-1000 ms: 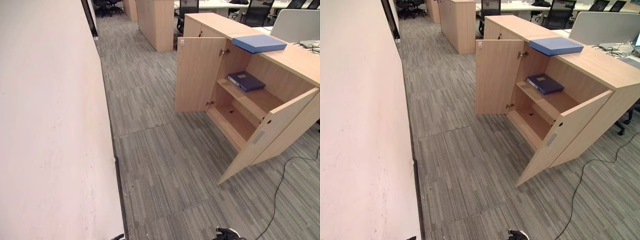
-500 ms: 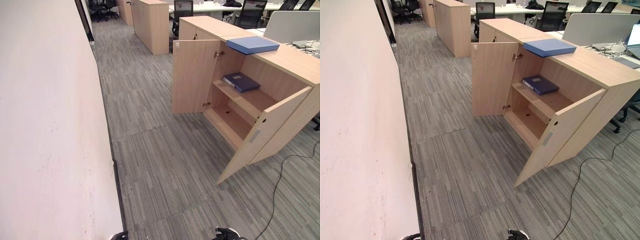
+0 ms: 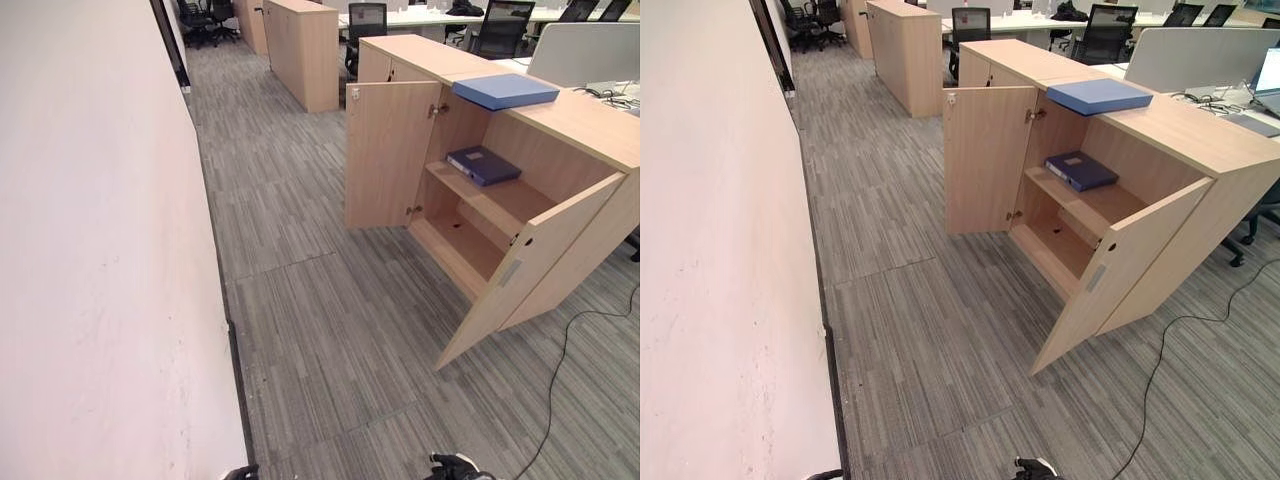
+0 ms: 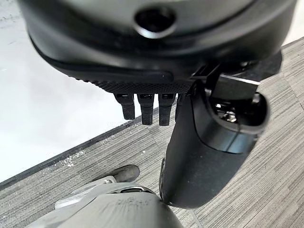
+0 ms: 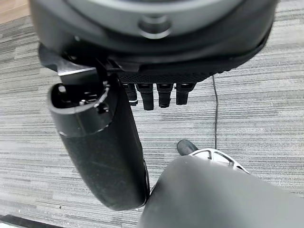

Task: Put the empty folder in the office cabinet

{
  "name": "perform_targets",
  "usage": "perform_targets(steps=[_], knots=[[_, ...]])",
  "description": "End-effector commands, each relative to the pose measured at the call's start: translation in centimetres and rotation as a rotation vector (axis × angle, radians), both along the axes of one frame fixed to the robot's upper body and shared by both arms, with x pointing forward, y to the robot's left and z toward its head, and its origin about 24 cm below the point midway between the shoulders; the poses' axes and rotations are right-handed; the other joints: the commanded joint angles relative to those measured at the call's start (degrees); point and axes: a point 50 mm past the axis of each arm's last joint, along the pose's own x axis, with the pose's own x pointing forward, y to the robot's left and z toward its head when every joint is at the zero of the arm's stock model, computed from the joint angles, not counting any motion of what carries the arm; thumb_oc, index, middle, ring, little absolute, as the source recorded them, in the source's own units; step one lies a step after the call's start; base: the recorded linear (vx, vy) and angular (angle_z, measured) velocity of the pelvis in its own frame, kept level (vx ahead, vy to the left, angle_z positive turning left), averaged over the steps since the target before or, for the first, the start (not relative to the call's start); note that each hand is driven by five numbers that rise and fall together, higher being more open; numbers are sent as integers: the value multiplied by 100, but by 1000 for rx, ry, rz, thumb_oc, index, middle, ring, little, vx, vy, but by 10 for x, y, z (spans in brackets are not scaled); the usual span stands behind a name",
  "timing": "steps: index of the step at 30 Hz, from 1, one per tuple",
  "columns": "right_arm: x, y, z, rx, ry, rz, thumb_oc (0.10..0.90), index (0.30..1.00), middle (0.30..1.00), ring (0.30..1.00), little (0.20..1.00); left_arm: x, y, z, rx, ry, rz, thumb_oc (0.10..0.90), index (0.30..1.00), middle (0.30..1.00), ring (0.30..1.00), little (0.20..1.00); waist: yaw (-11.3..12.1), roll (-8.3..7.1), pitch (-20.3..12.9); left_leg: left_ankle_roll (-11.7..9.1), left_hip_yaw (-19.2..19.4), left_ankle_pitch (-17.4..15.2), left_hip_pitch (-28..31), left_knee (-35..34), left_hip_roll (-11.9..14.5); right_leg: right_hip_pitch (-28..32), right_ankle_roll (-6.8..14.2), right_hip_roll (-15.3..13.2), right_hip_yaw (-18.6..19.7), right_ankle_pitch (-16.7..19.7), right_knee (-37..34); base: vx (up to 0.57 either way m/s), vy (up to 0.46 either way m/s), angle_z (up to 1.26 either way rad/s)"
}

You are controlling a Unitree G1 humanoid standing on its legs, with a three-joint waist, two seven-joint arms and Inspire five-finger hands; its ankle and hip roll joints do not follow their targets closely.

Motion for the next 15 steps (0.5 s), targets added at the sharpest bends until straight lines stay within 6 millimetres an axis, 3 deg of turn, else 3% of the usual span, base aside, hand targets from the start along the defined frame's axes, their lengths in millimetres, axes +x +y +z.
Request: perform_targets(steps=[1,12,15], knots=[[-9,-3,-2,-25,77,98,800,900,900,900,900,-4,-15,-5,-36,67,-73,800,900,900,900,900,5,-149,15,-226,228,-510,248,-152,-18,13,444,-136,-34,379,-258,0,0,0],[1,-7,1,-26,49,89,800,900,900,900,900,8,-9,-2,-10,31,-69,800,900,900,900,900,60,-159,216,-168,121,-479,155,-119,8,-261,336,-114,92,186,76,16,-34,-3],[0,-7,1,-26,54,96,800,900,900,900,900,16,-1,2,-1,-12,13,800,900,900,900,900,162,-305,416,-255,179,-787,-325,1009,157,-234,209,-151,72,62,220,-6,-164,1]])
